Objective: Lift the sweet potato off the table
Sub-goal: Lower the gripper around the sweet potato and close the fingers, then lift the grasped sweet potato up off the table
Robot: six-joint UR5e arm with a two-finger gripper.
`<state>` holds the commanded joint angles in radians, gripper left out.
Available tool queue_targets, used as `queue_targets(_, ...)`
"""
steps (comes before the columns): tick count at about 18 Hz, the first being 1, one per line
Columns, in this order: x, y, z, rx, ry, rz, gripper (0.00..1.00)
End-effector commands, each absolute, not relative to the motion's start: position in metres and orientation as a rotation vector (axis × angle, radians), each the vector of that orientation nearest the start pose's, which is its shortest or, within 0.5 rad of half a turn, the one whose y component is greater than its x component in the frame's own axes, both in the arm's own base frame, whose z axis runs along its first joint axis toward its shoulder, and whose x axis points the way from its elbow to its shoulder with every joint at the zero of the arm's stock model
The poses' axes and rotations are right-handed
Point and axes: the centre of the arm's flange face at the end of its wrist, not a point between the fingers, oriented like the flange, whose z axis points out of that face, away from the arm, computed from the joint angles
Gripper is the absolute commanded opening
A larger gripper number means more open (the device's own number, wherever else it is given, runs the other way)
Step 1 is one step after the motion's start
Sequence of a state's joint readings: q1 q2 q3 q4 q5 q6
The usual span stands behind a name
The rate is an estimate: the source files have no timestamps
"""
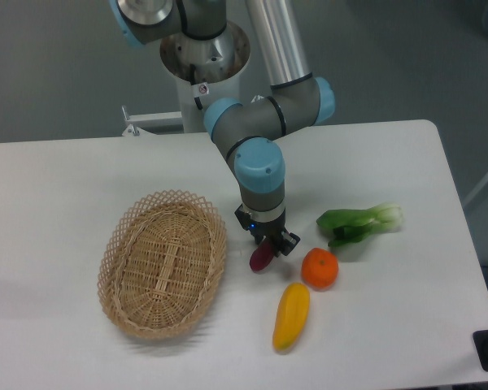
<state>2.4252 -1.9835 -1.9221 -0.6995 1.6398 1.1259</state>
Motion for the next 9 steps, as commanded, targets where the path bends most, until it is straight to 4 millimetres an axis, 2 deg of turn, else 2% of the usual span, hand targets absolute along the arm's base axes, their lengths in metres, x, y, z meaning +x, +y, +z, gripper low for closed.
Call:
queue_targets(4,-0.345,0.468,0.201,-3.093,0.418,0.225,0.34)
queue_targets(8,-0.345,0.467,0.237,-3.049,0.408,0.292,0.34)
queue_targets(9,-0.348,0.469,0.253,-3.027,0.402,0.322,0.34)
